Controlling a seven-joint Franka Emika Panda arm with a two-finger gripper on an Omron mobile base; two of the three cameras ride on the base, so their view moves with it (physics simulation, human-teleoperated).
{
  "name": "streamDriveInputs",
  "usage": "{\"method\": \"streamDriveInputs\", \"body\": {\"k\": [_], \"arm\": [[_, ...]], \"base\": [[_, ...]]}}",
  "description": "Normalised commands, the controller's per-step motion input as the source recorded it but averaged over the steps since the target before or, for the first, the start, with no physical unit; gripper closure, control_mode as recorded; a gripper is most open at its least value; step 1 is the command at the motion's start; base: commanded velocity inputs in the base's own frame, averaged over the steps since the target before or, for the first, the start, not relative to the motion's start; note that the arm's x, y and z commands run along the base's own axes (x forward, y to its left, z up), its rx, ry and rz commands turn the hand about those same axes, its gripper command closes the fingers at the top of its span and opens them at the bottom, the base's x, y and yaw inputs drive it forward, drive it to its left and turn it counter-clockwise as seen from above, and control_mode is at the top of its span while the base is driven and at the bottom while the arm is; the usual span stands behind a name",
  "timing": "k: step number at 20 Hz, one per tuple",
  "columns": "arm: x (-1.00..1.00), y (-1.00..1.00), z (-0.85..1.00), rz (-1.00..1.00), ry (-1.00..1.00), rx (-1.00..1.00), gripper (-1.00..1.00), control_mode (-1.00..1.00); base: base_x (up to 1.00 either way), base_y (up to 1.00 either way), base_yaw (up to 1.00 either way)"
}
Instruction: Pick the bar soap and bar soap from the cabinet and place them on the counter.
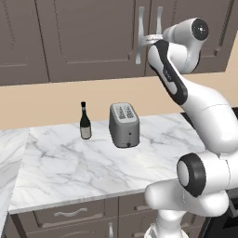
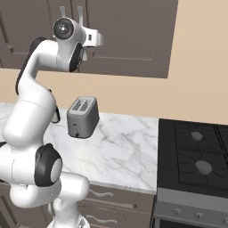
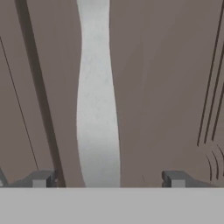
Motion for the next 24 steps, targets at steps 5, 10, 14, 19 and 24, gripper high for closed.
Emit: {"method": "streamDriveInputs", "body": {"k": [5, 10, 14, 19, 24], "arm": [[0.0, 0.0, 0.0, 0.0, 0.0, 0.0, 1.0, -1.0], [0.0, 0.0, 0.0, 0.0, 0.0, 0.0, 1.0, -1.0], [0.0, 0.0, 0.0, 0.0, 0.0, 0.0, 1.0, -1.0], [0.0, 0.0, 0.0, 0.0, 0.0, 0.0, 1.0, -1.0], [-0.17, -0.16, 0.0, 0.01, -0.03, 0.0, 1.0, -1.0]], "base": [[0.0, 0.0, 0.0], [0.0, 0.0, 0.0], [0.0, 0.0, 0.0], [0.0, 0.0, 0.0], [0.0, 0.0, 0.0]]}}
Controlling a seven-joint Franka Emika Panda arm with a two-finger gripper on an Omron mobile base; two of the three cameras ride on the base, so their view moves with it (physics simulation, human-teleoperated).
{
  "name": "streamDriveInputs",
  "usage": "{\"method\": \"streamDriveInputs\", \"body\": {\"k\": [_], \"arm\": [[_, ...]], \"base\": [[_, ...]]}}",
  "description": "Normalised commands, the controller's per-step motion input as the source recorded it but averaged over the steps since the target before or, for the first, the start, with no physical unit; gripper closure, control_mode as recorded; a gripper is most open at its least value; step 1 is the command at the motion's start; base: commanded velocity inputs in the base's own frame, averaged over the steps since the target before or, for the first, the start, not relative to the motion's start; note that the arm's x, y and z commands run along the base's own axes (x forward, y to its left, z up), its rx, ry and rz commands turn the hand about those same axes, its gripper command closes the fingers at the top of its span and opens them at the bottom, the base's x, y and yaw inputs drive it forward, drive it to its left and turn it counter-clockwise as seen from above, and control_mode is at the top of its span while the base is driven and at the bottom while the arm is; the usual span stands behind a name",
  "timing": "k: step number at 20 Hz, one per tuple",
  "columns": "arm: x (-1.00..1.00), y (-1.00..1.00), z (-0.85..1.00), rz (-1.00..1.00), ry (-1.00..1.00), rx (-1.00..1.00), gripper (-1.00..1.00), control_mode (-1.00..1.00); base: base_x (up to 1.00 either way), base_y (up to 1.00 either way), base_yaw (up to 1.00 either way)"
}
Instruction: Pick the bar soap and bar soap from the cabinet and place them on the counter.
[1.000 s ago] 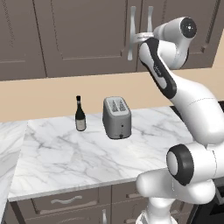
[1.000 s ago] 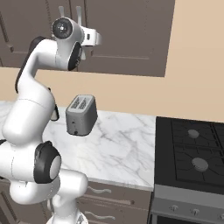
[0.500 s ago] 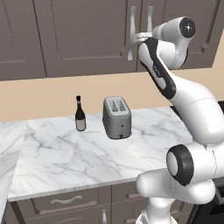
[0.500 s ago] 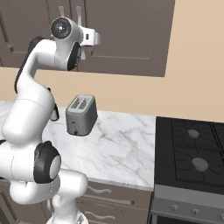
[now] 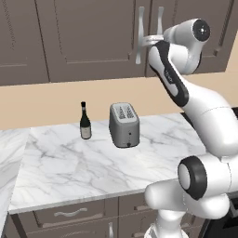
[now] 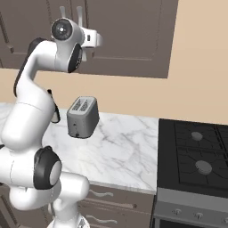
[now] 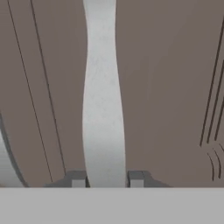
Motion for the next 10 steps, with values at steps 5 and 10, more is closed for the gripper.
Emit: {"method": "streamDriveInputs", "body": {"k": [5, 10], "arm": [[-0.41, -0.28, 0.08, 0.03, -0.08, 0.02, 1.0, -1.0], [-0.45, -0.28, 0.22, 0.05, -0.11, 0.0, 1.0, -1.0]], "base": [[0.0, 0.0, 0.0], [0.0, 0.0, 0.0]]}}
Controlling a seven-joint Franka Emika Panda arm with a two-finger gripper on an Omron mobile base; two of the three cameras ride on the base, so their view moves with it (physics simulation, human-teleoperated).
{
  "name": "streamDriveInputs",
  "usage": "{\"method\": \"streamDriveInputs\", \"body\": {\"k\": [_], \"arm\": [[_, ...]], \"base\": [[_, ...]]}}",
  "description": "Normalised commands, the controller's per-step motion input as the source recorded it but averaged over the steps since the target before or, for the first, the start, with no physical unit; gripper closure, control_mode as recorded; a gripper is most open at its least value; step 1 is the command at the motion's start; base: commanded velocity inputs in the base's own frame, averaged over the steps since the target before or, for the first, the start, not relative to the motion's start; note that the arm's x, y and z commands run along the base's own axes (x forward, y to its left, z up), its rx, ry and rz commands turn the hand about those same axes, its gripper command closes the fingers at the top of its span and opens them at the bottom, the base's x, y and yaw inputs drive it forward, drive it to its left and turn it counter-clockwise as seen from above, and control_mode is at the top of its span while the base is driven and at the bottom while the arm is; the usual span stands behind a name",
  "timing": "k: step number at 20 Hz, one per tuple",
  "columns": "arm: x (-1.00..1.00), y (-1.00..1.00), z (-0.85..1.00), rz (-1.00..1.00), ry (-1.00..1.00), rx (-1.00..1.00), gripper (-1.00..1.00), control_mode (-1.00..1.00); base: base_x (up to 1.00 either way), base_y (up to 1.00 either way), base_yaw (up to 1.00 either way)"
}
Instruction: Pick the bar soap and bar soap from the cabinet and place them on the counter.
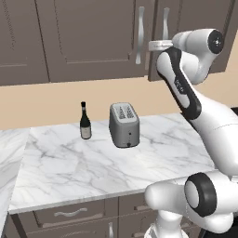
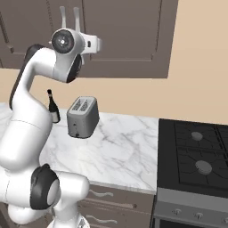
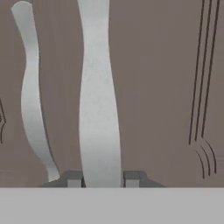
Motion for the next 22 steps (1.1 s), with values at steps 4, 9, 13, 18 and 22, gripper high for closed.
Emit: {"method": "streamDriveInputs", "body": {"k": [4, 9, 13, 18, 22], "arm": [[-0.48, -0.31, 0.39, 0.01, -0.05, 0.0, 1.0, -1.0], [-0.39, -0.29, 0.4, 0.02, -0.03, 0.0, 1.0, -1.0], [-0.4, -0.31, 0.43, 0.03, -0.01, 0.0, 1.0, -1.0], [-0.44, -0.34, 0.45, 0.03, 0.0, 0.0, 1.0, -1.0], [-0.48, -0.36, 0.43, 0.02, 0.0, 0.0, 1.0, -1.0]], "base": [[0.0, 0.0, 0.0], [0.0, 0.0, 0.0], [0.0, 0.0, 0.0], [0.0, 0.0, 0.0], [0.0, 0.0, 0.0]]}}
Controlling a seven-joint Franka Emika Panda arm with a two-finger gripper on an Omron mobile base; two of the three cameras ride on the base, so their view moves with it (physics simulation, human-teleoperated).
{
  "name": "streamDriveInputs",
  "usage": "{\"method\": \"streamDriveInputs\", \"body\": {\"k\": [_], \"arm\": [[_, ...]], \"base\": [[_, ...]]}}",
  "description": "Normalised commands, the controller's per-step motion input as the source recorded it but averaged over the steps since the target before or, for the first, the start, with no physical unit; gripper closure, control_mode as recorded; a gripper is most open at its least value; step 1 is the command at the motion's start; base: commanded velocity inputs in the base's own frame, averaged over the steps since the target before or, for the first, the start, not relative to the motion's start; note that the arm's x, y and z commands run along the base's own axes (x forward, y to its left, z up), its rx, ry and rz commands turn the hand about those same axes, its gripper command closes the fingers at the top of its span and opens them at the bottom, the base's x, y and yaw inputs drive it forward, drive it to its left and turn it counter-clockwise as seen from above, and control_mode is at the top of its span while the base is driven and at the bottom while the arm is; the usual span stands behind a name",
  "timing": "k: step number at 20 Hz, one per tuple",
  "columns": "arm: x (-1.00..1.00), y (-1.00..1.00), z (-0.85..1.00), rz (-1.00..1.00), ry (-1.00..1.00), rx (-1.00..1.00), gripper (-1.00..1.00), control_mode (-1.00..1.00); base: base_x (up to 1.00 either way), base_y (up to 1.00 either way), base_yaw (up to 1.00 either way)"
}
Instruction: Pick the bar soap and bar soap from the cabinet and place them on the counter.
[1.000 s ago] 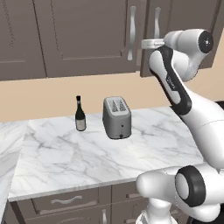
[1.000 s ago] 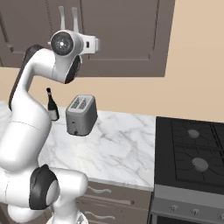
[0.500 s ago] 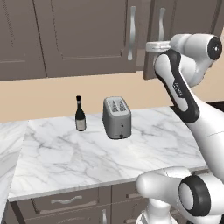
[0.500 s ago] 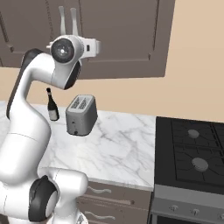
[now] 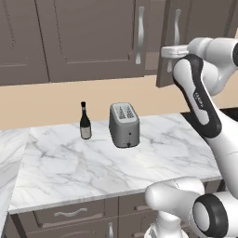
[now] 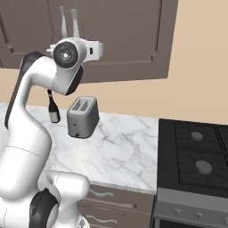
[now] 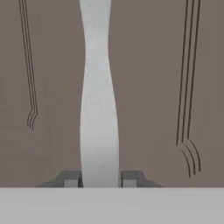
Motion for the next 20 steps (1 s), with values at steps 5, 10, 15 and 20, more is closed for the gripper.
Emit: {"method": "streamDriveInputs", "body": {"k": [5, 10, 15, 20], "arm": [[-0.51, -0.36, 0.4, 0.01, -0.01, 0.0, 1.0, -1.0], [-0.49, -0.38, 0.4, 0.02, -0.01, 0.0, 1.0, -1.0], [-0.5, -0.42, 0.42, 0.02, -0.02, 0.0, 1.0, -1.0], [-0.49, -0.44, 0.4, 0.02, -0.03, 0.0, 1.0, -1.0]], "base": [[0.0, 0.0, 0.0], [0.0, 0.0, 0.0], [0.0, 0.0, 0.0], [0.0, 0.0, 0.0]]}}
